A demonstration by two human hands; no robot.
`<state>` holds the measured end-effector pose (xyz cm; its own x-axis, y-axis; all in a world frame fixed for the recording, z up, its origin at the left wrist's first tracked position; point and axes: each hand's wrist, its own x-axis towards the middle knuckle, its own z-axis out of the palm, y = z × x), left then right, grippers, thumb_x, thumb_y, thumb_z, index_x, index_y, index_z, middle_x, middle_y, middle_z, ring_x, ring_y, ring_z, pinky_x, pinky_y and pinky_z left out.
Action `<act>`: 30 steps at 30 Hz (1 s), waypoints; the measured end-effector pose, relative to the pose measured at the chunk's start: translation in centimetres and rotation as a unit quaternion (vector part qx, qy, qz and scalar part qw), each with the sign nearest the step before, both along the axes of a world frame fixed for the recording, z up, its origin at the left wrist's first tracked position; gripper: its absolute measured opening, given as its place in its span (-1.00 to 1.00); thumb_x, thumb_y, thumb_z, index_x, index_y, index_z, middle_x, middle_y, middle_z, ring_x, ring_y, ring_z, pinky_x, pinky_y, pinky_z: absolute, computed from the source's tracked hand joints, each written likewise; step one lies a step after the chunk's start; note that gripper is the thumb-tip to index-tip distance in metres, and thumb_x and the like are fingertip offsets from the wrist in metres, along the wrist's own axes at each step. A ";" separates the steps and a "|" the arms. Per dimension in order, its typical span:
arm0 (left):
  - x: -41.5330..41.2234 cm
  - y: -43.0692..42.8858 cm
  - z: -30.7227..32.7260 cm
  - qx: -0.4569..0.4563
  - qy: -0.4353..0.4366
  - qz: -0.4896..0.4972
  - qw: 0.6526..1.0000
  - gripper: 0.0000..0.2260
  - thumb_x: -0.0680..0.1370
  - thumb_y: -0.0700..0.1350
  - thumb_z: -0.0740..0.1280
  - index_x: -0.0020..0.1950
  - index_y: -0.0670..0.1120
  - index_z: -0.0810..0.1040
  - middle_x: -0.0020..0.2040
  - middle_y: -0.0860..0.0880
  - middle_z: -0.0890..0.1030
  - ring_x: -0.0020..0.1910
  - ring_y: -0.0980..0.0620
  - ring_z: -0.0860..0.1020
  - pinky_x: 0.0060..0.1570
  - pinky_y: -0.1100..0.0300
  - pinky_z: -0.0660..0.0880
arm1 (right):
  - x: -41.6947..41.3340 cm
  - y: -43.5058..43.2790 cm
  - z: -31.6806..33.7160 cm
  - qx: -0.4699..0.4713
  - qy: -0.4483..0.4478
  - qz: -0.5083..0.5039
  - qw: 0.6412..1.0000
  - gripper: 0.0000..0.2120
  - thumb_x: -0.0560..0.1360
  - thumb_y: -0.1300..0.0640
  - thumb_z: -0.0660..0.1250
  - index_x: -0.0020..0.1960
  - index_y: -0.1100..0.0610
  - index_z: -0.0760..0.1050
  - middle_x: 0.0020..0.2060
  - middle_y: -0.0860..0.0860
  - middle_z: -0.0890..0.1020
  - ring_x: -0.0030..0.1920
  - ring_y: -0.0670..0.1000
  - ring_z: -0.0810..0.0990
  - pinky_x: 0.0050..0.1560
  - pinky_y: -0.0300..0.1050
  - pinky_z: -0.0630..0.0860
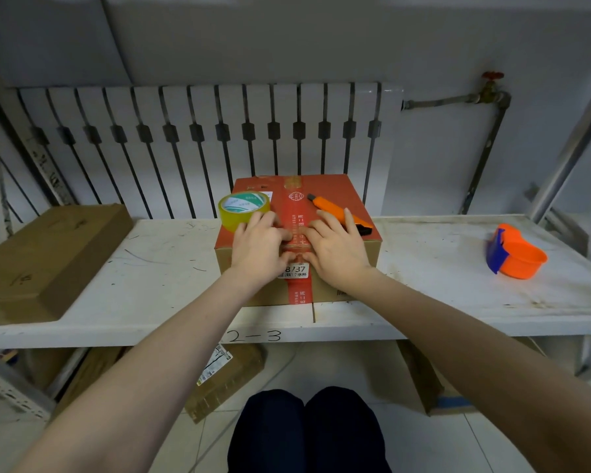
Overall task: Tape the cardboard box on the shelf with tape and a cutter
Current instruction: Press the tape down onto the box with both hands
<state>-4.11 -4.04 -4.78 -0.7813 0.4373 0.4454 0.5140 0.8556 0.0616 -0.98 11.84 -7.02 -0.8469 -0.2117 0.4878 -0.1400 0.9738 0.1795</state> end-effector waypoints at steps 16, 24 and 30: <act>-1.3 -0.5 1.3 0.093 0.034 -0.002 0.995 -0.62 0.46 0.14 0.31 0.19 -0.01 0.54 0.19 -0.04 0.51 0.23 -0.06 0.42 0.22 -0.02 0.34 | -0.6 -0.2 1.1 -0.032 -0.023 0.021 0.999 -0.56 0.45 -0.06 0.31 0.25 0.14 0.47 0.23 0.05 0.53 0.40 0.07 0.29 0.47 0.18 -0.06; -3.1 -1.2 3.1 0.112 -0.112 0.132 0.979 -0.69 0.53 -0.16 0.30 0.28 -0.10 0.49 0.22 -0.14 0.56 0.21 -0.15 0.50 0.11 -0.02 0.48 | -0.1 0.0 1.8 -0.077 -0.091 0.034 0.992 -0.55 0.48 0.05 0.28 0.35 0.09 0.39 0.32 0.02 0.46 0.44 0.07 0.21 0.47 0.18 -0.04; -0.5 -0.5 3.8 0.273 -0.151 0.012 0.950 -0.70 0.55 -0.18 0.31 0.28 -0.13 0.49 0.26 -0.13 0.54 0.24 -0.12 0.48 0.16 0.06 0.43 | 1.1 1.0 4.2 -0.395 -0.028 0.055 0.917 -0.61 0.50 0.24 0.25 0.32 0.07 0.42 0.28 0.03 0.50 0.31 0.03 0.41 0.35 0.08 0.37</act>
<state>-4.62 -4.50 -1.01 -0.9165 0.1865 0.3539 0.3828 0.6651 0.6411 0.15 12.81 -2.78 -0.8702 0.1023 0.4819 -0.2332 0.7762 -0.5858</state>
